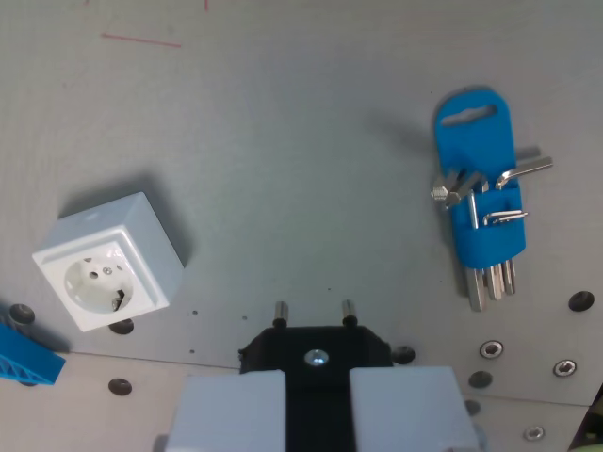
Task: Move above the white socket
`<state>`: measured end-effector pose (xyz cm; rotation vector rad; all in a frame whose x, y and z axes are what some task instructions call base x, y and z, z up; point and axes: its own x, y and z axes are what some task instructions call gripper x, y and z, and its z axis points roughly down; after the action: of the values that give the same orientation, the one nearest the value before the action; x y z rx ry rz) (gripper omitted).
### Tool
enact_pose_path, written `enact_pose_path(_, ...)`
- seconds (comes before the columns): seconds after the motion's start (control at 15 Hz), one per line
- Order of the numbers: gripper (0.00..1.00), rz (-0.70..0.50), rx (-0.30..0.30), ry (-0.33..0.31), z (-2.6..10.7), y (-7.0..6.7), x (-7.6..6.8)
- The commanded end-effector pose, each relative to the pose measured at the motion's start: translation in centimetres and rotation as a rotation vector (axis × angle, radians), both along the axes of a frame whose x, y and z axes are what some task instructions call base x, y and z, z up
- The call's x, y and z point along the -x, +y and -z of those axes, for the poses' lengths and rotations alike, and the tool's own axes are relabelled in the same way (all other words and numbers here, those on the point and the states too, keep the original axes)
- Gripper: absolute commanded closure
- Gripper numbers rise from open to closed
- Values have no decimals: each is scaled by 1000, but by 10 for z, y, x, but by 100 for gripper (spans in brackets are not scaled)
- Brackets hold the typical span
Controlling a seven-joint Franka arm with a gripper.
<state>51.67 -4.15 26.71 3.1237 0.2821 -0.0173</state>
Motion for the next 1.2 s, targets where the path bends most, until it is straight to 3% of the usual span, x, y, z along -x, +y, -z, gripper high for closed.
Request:
enact_pose_path(0.07, 100, -32, -1, -27, 5, 2, 4)
enact_pose_path(0.47, 100, -73, -1, -66, 17, 9, 13)
enact_pose_path(1.2, 100, -161, 0, -103, 51, 32, 41)
